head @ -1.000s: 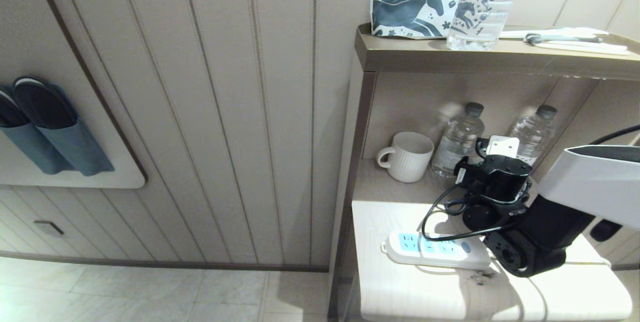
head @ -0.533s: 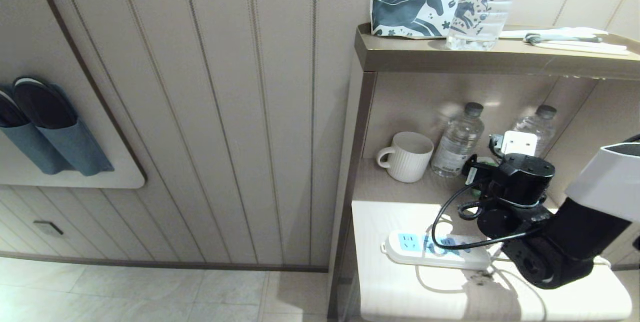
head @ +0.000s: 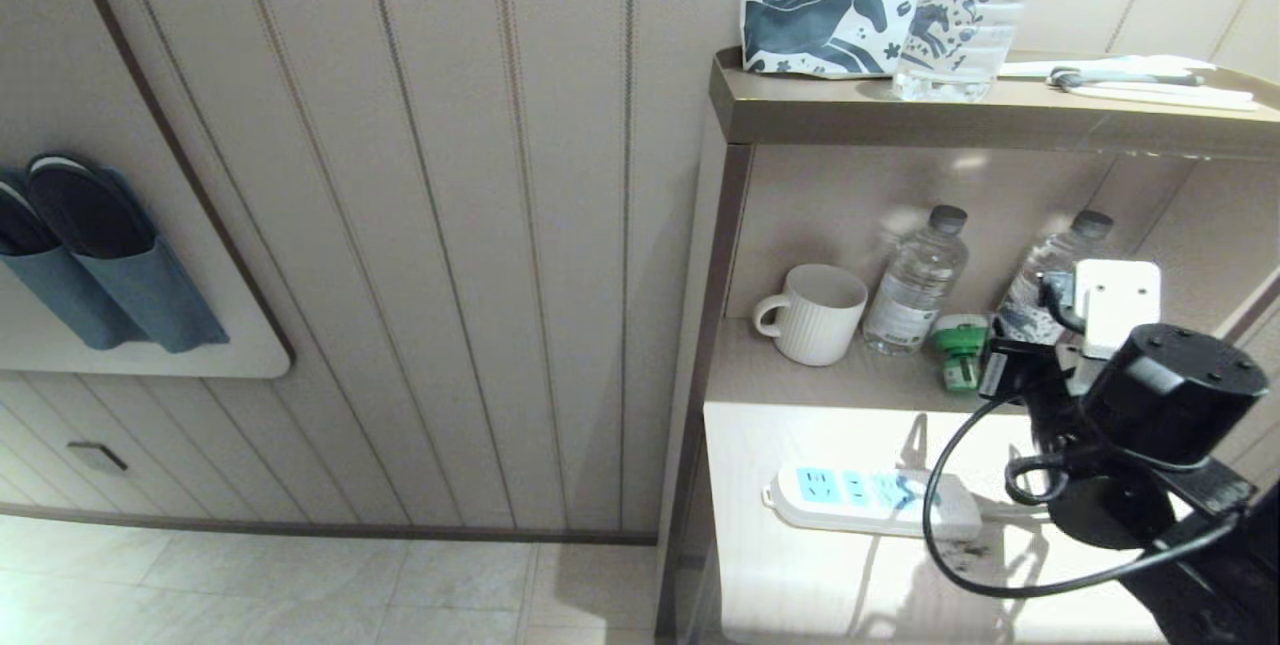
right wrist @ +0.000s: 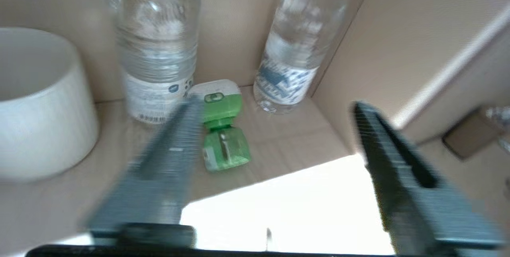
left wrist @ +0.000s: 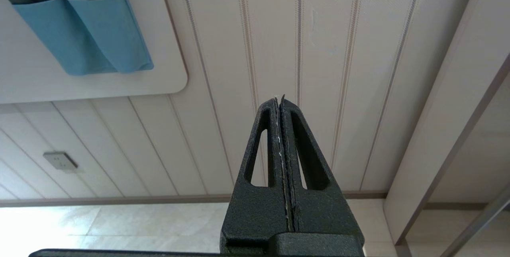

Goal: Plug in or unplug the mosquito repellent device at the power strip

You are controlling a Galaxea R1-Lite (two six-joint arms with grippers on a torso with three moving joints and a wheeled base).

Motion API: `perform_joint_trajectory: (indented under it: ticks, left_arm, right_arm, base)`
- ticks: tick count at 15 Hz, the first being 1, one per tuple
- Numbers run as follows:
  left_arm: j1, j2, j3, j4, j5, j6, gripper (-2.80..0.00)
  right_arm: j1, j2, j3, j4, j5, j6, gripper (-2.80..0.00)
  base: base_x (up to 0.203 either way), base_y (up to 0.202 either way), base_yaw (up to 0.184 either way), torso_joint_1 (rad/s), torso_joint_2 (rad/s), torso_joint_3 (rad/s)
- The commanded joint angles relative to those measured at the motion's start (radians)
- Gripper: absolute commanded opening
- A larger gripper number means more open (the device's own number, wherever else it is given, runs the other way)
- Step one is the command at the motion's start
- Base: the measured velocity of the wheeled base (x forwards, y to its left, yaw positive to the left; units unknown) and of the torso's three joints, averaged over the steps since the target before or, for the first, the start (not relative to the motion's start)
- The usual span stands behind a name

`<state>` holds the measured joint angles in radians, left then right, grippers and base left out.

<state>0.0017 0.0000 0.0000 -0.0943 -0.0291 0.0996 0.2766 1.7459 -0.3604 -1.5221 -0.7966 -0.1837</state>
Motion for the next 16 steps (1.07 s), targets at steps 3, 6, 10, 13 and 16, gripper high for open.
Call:
perform_joint_trajectory:
  ticks: [3, 6, 10, 13, 16]
  left_arm:
    - [0.001, 0.0, 0.0, -0.001, 0.0, 0.0, -2.8]
    - [0.0, 0.0, 0.0, -0.001, 0.0, 0.0, -2.8]
    - [0.0, 0.0, 0.0, -0.001, 0.0, 0.0, -2.8]
    - [0.0, 0.0, 0.0, -0.001, 0.0, 0.0, -2.8]
    - [0.0, 0.0, 0.0, -0.001, 0.0, 0.0, -2.8]
  right_arm:
    - [0.026, -0.327, 0.107, 0.137, 0.011, -0.035, -2.8]
    - [0.012, -0.552, 0.134, 0.413, 0.047, -0.019, -2.8]
    - [-0.084, -0.807, 0.15, 0.823, 0.176, 0.071, -2.8]
    - [-0.214, -0.993, 0.183, 1.132, 0.415, 0.166, -2.8]
    - [-0.272, -1.186, 0.291, 1.216, 0.561, 0.213, -2.8]
  base:
    - [0.0, 0.0, 0.0, 0.0, 0.0, 0.0]
    - [0.0, 0.0, 0.0, 0.0, 0.0, 0.0]
    - [0.0, 0.0, 0.0, 0.0, 0.0, 0.0]
    - [0.0, 0.0, 0.0, 0.0, 0.0, 0.0]
    - [0.0, 0.0, 0.0, 0.0, 0.0, 0.0]
